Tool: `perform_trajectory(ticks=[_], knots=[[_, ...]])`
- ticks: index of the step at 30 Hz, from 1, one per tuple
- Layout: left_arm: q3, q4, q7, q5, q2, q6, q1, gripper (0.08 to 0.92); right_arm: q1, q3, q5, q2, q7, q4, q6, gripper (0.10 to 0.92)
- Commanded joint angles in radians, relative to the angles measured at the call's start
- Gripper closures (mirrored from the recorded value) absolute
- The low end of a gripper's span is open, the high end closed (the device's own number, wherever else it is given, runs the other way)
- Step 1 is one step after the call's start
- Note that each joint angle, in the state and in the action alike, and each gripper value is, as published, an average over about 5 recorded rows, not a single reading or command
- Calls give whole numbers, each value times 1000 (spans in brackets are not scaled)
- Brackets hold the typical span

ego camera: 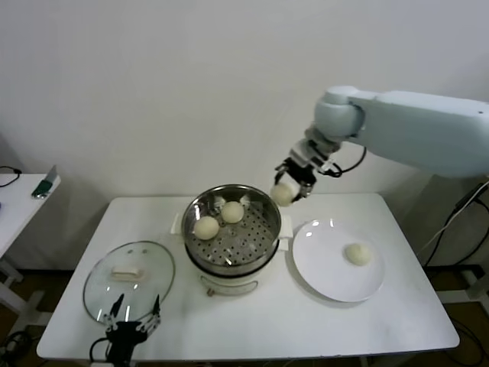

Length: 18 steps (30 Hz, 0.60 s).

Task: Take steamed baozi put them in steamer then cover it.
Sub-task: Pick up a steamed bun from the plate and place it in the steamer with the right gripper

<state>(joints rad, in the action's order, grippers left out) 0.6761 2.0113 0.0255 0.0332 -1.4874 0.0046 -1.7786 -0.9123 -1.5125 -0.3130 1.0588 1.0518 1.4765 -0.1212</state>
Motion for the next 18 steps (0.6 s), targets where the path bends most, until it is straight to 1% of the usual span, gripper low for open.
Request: perform_trajectory(ticks=[1, 9, 18], knots=[[5, 6, -1, 6, 1, -1, -4, 177, 39, 13, 143, 233, -1, 137, -128, 380], [10, 6, -2, 14, 2, -3, -6, 177, 179, -12, 291, 297, -40, 36, -135, 381], [9, 4, -3, 15, 0, -5, -9, 177, 283, 7, 405, 334, -69, -103, -138, 380]])
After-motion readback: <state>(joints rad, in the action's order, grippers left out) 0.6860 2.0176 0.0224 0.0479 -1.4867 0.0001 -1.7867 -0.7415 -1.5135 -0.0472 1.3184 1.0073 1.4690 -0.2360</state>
